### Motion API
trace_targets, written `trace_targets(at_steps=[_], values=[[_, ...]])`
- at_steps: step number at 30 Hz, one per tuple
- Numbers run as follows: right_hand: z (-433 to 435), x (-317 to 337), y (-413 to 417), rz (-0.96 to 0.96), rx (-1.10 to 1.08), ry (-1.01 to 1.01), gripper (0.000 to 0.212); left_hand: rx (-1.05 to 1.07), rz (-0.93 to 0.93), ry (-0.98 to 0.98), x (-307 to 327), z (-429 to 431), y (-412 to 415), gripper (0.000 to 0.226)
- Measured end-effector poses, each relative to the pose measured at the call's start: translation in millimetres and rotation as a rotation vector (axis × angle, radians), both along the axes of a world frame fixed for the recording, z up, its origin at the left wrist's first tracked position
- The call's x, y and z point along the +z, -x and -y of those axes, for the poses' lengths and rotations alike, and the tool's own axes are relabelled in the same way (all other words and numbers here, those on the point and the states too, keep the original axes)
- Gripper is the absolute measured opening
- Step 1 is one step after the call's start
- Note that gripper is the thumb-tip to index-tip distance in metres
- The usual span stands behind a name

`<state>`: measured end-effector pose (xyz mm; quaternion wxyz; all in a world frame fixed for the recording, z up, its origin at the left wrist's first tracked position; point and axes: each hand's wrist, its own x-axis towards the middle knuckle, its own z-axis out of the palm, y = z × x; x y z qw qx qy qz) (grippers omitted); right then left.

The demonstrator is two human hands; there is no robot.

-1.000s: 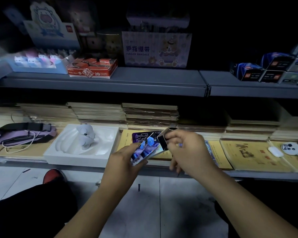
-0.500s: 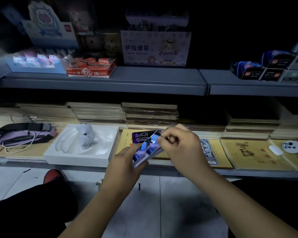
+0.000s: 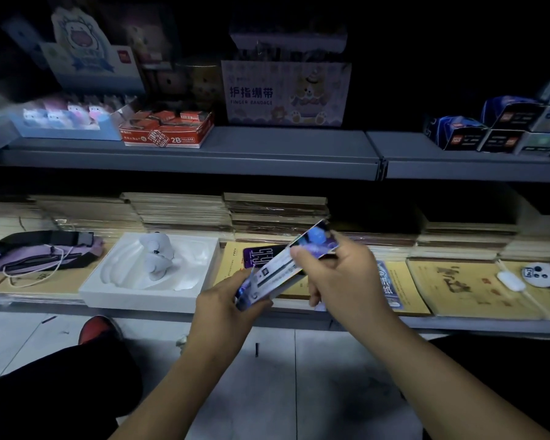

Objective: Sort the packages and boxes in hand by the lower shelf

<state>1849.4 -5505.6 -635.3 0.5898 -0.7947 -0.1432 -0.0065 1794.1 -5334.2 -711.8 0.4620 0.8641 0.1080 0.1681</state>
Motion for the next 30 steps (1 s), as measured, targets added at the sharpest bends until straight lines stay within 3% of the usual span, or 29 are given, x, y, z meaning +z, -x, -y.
trace_targets(at_steps=[4, 7, 14, 30], values=[[17.5, 15.7, -13.9, 0.026, -0.157, -0.309, 0.026, 0.078, -0.035, 0.171, -5.7, -7.1, -3.7, 0.049], [30.7, 22.3, -21.7, 0.114, -0.254, -0.339, 0.032, 0.116, -0.050, 0.313, -12.5, -11.5, -5.5, 0.043], [32.2, 13.9, -23.0, 0.161, -0.175, -0.180, 0.029, 0.068, -0.042, 0.430, -9.5, -7.6, -5.9, 0.048], [5.6, -9.3, -14.4, 0.245, -0.016, 0.355, 0.029, 0.010, 0.028, 0.141, 0.9, 3.5, -0.7, 0.053]])
